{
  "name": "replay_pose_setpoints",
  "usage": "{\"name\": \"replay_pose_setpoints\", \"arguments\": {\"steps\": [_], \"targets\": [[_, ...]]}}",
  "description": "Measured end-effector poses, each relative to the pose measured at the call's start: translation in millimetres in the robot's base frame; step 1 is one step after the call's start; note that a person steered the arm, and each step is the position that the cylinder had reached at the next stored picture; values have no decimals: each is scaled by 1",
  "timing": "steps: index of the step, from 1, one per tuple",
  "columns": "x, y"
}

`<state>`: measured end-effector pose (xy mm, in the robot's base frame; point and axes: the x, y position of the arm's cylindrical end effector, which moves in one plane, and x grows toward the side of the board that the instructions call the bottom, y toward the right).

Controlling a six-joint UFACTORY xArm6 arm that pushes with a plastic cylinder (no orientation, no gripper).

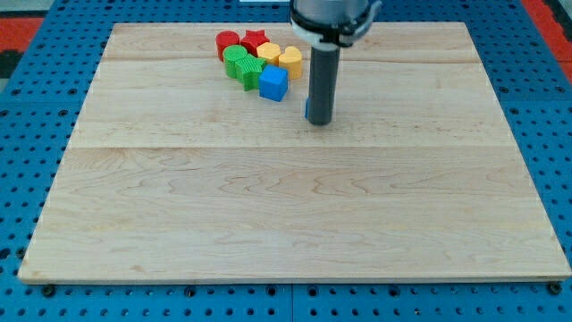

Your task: Slide the triangle to the right of the cube

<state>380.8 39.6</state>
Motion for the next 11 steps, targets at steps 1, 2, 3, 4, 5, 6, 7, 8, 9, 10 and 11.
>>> {"name": "replay_pose_setpoints", "arguments": {"steps": [1,2,3,4,5,6,7,8,9,10,11], "targets": [[-28,9],[-39,28],[-40,61],[-66,32],[-69,30],[-69,30],[-76,20],[-94,-8],[-95,-29],[-82,-28],[-58,-18]]}}
